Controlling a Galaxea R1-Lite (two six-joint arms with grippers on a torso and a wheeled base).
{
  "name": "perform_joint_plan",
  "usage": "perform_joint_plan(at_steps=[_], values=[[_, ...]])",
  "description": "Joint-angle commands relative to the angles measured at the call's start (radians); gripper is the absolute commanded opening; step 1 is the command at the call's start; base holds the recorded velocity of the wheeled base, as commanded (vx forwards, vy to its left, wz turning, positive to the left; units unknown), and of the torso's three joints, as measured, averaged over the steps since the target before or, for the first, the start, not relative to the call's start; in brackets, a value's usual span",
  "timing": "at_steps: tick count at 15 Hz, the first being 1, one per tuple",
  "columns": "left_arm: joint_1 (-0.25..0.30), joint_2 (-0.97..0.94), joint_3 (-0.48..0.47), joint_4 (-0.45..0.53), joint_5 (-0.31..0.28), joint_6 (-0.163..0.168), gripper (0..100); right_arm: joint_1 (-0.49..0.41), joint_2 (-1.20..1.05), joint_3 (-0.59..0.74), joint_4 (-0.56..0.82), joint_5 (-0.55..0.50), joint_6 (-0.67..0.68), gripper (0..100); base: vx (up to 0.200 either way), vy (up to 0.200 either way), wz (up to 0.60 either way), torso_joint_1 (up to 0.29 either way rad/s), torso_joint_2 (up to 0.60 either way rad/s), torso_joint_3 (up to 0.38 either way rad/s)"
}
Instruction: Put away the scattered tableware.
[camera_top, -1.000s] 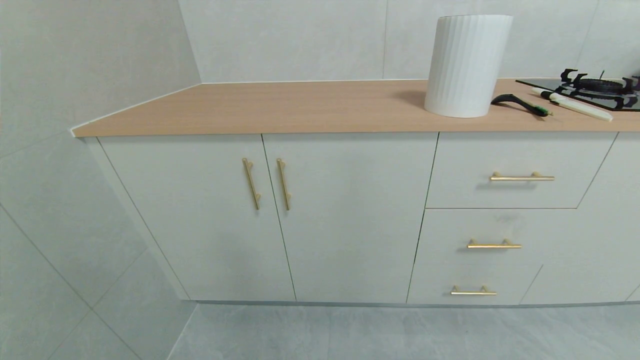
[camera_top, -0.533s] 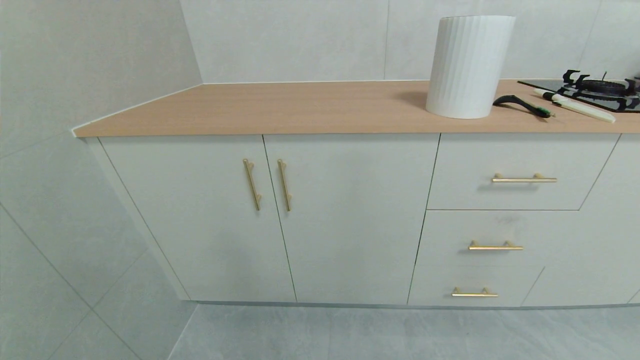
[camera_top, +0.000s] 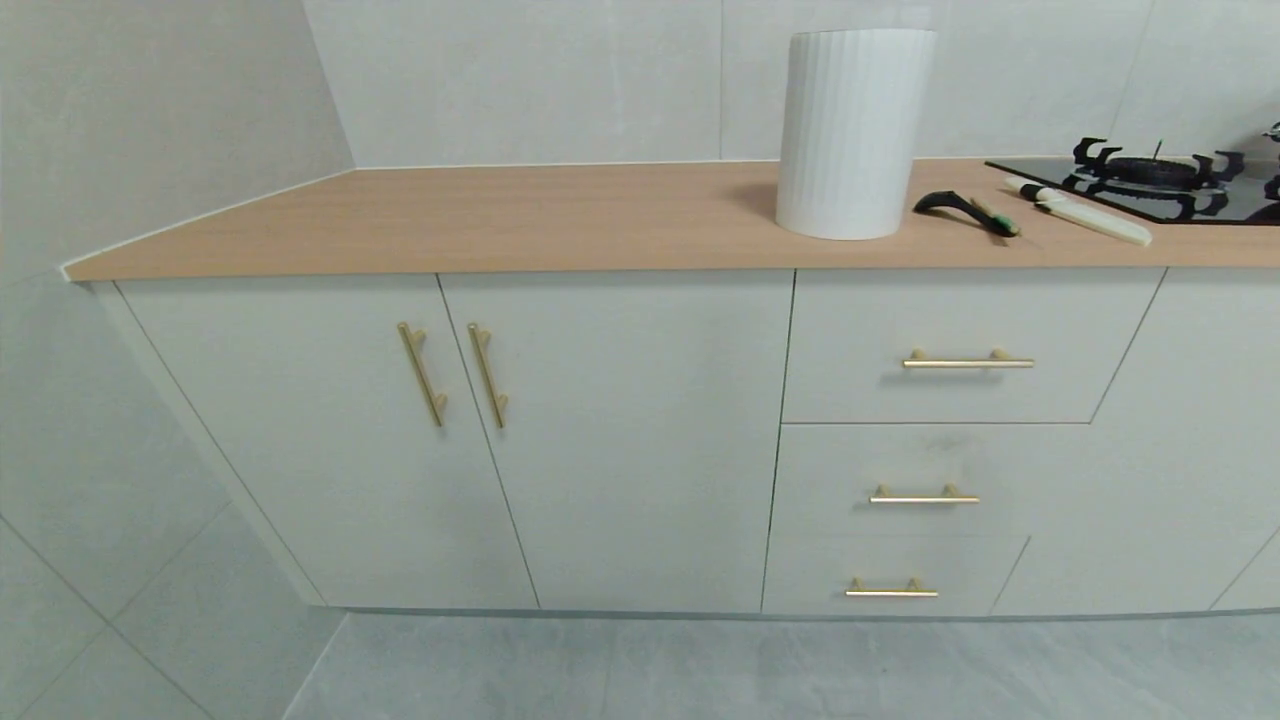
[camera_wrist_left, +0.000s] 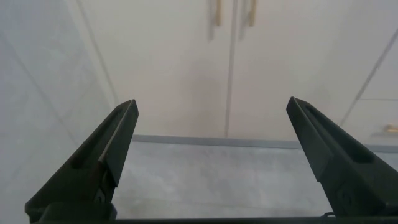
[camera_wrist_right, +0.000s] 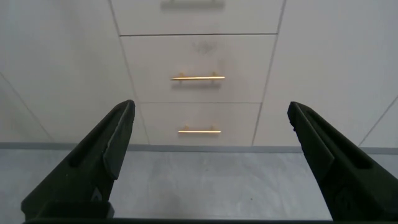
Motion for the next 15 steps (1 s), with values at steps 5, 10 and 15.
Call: perform_joint_plan(at_steps=[5, 10, 15], values=[[0.000, 0.001, 0.001, -0.003, 0.001, -0.002, 100, 0.000, 0.001, 0.000, 0.000, 0.000, 0.000, 100, 0.000, 0.000, 0.00, 0.000, 0.00, 0.000], [0.000, 0.001, -0.001, -0.003, 0.001, -0.002, 100, 0.000, 0.001, 0.000, 0.000, 0.000, 0.000, 100, 0.160, 0.000, 0.00, -0.002, 0.00, 0.001], [0.000, 0.001, -0.001, -0.003, 0.001, -0.003, 100, 0.000, 0.001, 0.000, 0.000, -0.002, 0.000, 100, 0.000, 0.000, 0.00, 0.000, 0.00, 0.000]])
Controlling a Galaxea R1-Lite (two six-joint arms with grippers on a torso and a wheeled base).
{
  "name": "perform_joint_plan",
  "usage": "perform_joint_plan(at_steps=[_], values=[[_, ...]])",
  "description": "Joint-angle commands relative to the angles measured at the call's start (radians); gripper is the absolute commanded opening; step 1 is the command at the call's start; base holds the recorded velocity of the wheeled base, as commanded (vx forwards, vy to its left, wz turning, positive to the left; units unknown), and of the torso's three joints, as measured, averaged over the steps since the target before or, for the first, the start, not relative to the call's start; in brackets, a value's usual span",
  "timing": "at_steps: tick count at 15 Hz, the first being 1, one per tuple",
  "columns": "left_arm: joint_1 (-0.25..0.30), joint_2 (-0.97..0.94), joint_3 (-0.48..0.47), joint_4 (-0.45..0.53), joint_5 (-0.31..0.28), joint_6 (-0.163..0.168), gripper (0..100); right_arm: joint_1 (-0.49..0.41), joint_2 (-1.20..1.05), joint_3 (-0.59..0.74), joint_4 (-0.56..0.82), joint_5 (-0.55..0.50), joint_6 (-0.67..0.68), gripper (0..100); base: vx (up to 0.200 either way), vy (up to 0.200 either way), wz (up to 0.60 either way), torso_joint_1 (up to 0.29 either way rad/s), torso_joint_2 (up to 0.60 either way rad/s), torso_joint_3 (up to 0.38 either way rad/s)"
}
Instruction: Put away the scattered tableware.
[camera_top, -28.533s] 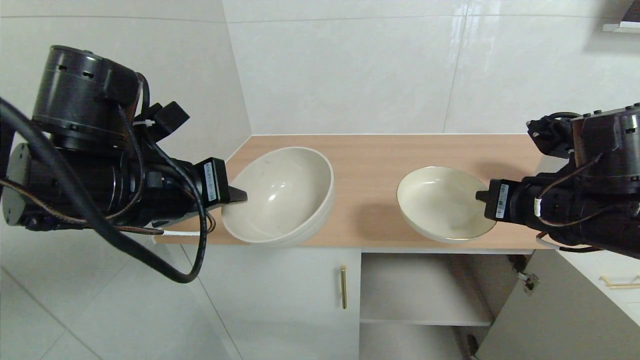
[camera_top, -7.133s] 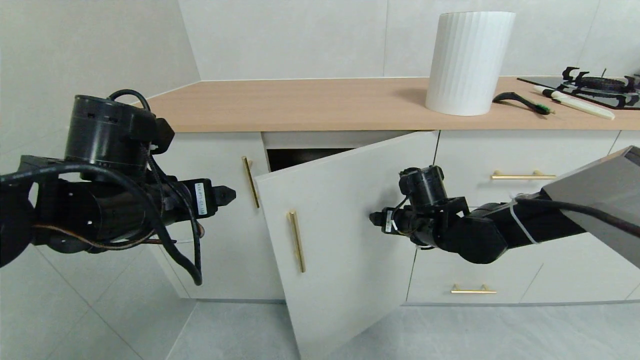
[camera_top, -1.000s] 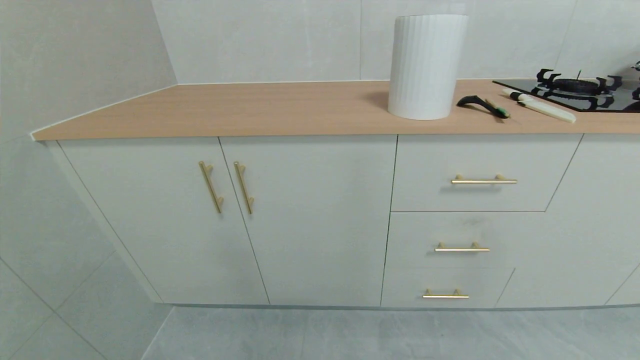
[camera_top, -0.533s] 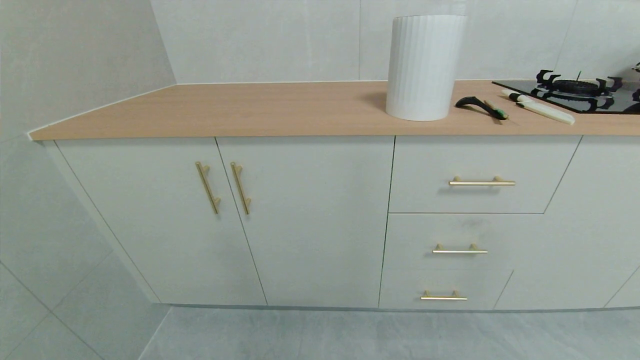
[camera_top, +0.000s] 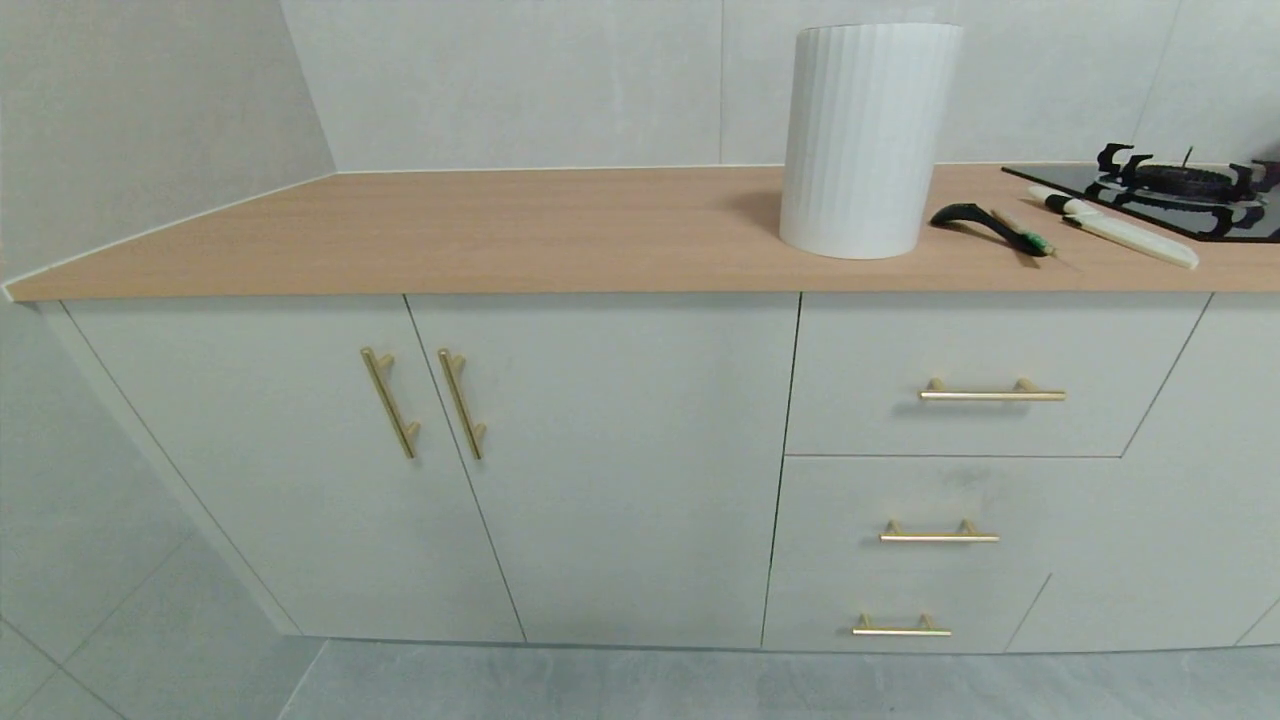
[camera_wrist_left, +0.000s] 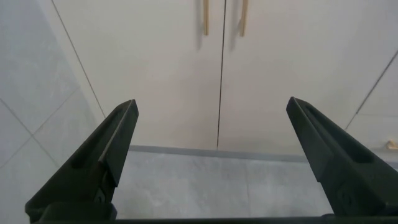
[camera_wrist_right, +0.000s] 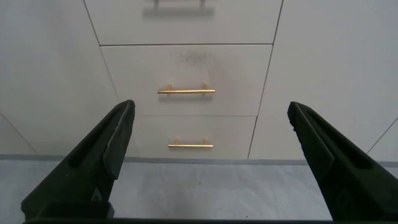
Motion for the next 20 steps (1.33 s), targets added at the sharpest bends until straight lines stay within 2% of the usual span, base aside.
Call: perform_joint_plan(at_steps=[1, 5, 20], values=[[0.001, 0.001, 0.000, 0.000, 0.001, 0.000, 100, 0.000, 0.001, 0.000, 0.000, 0.000, 0.002, 100, 0.000, 0.000, 0.00, 0.000, 0.00, 0.000], [0.001, 0.001, 0.000, 0.000, 0.001, -0.005, 100, 0.000, 0.001, 0.000, 0.000, 0.000, 0.000, 100, 0.000, 0.000, -0.45, -0.001, 0.00, 0.004], [0.001, 0.001, -0.001, 0.000, 0.001, -0.012, 100, 0.002, 0.007, -0.001, -0.003, 0.002, -0.020, 100, 0.000, 0.000, 0.00, 0.000, 0.00, 0.000]])
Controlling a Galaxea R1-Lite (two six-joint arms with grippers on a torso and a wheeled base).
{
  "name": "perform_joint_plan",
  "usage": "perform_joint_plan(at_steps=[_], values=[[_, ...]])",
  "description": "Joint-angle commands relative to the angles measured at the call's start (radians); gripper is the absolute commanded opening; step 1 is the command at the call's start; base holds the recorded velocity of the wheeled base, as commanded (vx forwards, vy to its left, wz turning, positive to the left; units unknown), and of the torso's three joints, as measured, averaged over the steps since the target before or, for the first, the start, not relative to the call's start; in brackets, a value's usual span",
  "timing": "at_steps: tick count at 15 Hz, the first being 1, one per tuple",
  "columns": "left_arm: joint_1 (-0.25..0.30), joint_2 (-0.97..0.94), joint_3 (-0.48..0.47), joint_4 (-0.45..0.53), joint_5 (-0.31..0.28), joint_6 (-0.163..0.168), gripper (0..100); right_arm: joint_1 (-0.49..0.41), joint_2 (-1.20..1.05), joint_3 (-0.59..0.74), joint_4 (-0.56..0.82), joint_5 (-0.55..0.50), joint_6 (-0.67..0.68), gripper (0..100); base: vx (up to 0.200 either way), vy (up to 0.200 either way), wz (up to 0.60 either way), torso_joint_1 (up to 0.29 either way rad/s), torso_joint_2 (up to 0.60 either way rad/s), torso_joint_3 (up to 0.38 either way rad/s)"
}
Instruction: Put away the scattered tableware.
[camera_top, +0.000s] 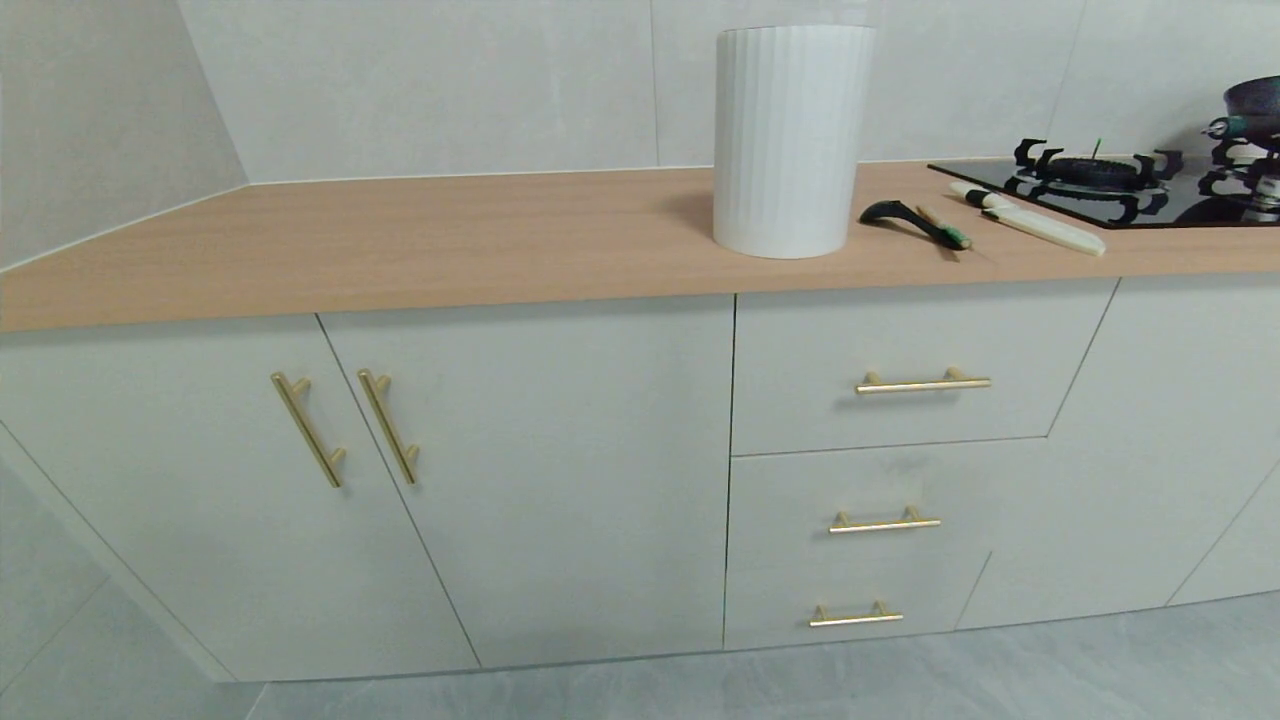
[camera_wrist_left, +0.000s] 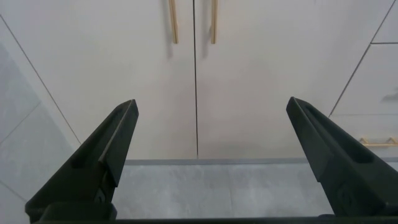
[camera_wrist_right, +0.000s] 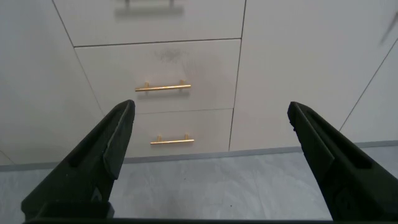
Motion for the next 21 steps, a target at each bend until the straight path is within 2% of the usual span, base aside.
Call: perform_joint_plan(at_steps=[1, 3, 5, 7, 10, 13, 17, 21], values=[[0.000, 0.001, 0.001, 0.000, 0.000, 0.000, 100, 0.010, 0.066, -0.069, -0.008, 0.013, 0.001, 100, 0.000, 0.000, 0.00, 0.000, 0.00, 0.000], [0.000, 0.001, 0.001, 0.000, 0.000, 0.000, 100, 0.038, 0.262, -0.241, -0.004, 0.027, 0.091, 100, 0.000, 0.000, 0.00, 0.000, 0.00, 0.000], [0.000, 0.001, 0.001, 0.000, 0.000, 0.000, 100, 0.087, 0.517, -0.328, -0.003, 0.072, 0.087, 100, 0.000, 0.000, 0.00, 0.000, 0.00, 0.000], [0.000, 0.001, 0.001, 0.000, 0.000, 0.000, 100, 0.096, 0.788, -0.391, -0.011, 0.069, 0.018, 100, 0.000, 0.000, 0.00, 0.000, 0.00, 0.000], [0.000, 0.001, -0.001, 0.000, 0.000, 0.000, 100, 0.100, 1.141, -0.501, -0.034, 0.073, 0.015, 100, 0.000, 0.000, 0.00, 0.000, 0.00, 0.000], [0.000, 0.001, 0.001, 0.000, 0.000, 0.000, 100, 0.100, 1.468, -0.613, -0.136, 0.075, 0.015, 100, 0.000, 0.000, 0.00, 0.000, 0.00, 0.000], [0.000, 0.001, -0.001, 0.000, 0.000, 0.000, 100, 0.099, 1.717, -0.787, -0.189, 0.073, 0.010, 100, 0.000, 0.000, 0.00, 0.000, 0.00, 0.000], [0.000, 0.001, -0.001, 0.000, 0.000, 0.000, 100, 0.097, 1.884, -0.868, -0.216, 0.066, 0.010, 100, 0.000, 0.000, 0.00, 0.000, 0.00, 0.000]])
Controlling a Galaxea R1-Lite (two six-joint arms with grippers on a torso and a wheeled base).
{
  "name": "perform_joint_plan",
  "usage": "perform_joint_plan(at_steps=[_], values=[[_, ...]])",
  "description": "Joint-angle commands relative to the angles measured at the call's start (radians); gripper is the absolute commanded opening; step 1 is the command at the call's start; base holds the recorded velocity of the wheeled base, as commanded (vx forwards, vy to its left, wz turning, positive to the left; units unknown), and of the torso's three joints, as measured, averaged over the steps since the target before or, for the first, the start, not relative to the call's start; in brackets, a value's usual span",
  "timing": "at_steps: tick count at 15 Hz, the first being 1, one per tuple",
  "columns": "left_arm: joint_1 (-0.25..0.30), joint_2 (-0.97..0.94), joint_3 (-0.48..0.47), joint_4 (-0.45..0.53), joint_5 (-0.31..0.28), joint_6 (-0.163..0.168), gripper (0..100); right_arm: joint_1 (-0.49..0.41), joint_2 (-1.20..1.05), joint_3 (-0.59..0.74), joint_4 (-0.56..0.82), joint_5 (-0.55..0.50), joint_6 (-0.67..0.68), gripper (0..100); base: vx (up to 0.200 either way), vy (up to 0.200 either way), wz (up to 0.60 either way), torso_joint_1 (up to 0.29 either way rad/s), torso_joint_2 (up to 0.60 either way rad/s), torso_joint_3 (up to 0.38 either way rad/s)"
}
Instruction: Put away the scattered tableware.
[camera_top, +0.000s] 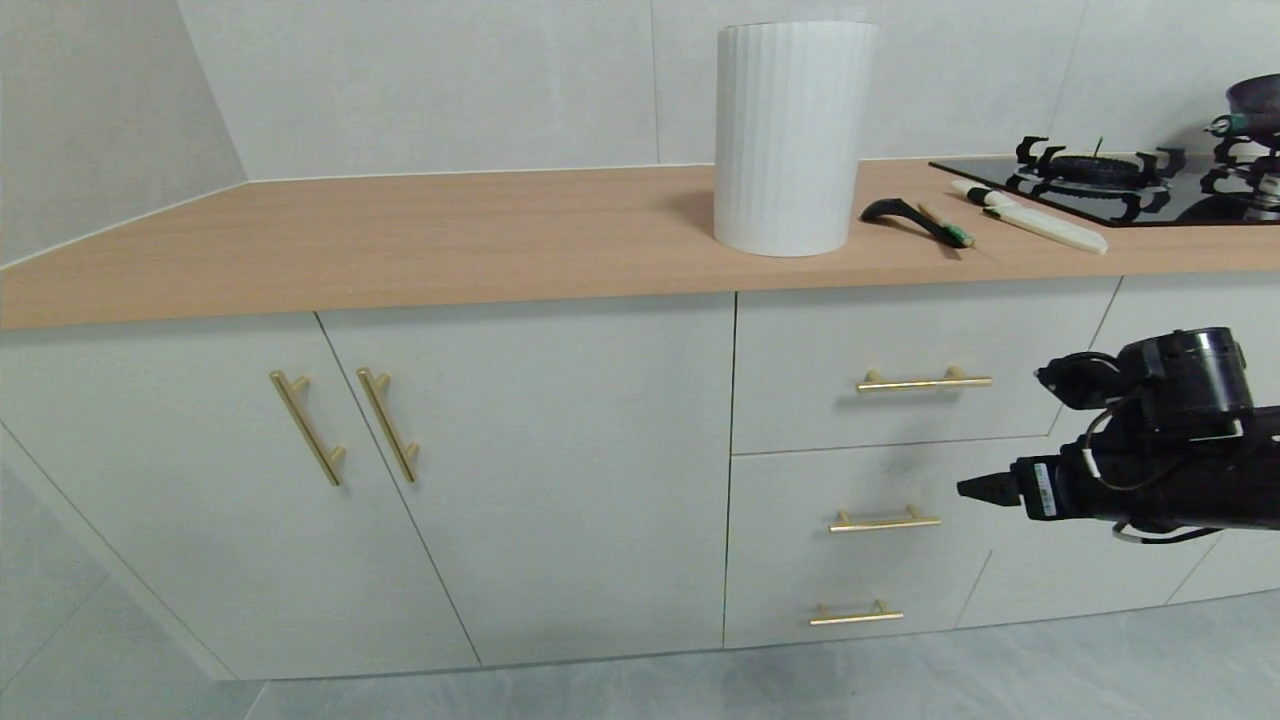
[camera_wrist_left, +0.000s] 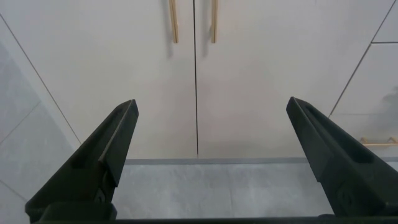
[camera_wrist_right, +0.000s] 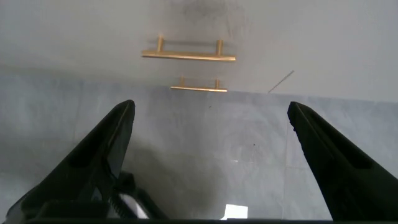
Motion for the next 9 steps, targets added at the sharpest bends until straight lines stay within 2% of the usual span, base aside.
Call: perform_joint_plan(at_steps=[1, 3, 9], values=[[0.000, 0.001, 0.001, 0.000, 0.001, 0.000, 100, -0.003, 0.196, -0.045, -0.048, -0.009, 0.000, 100, 0.000, 0.000, 0.00, 0.000, 0.00, 0.000], [0.000, 0.001, 0.001, 0.000, 0.001, 0.000, 100, -0.005, 0.235, -0.042, -0.077, -0.009, 0.000, 100, 0.000, 0.000, 0.00, 0.000, 0.00, 0.000], [0.000, 0.001, 0.001, 0.000, 0.001, 0.000, 100, -0.003, 0.469, -0.024, -0.378, -0.084, 0.003, 100, 0.000, 0.000, 0.00, 0.000, 0.00, 0.000]])
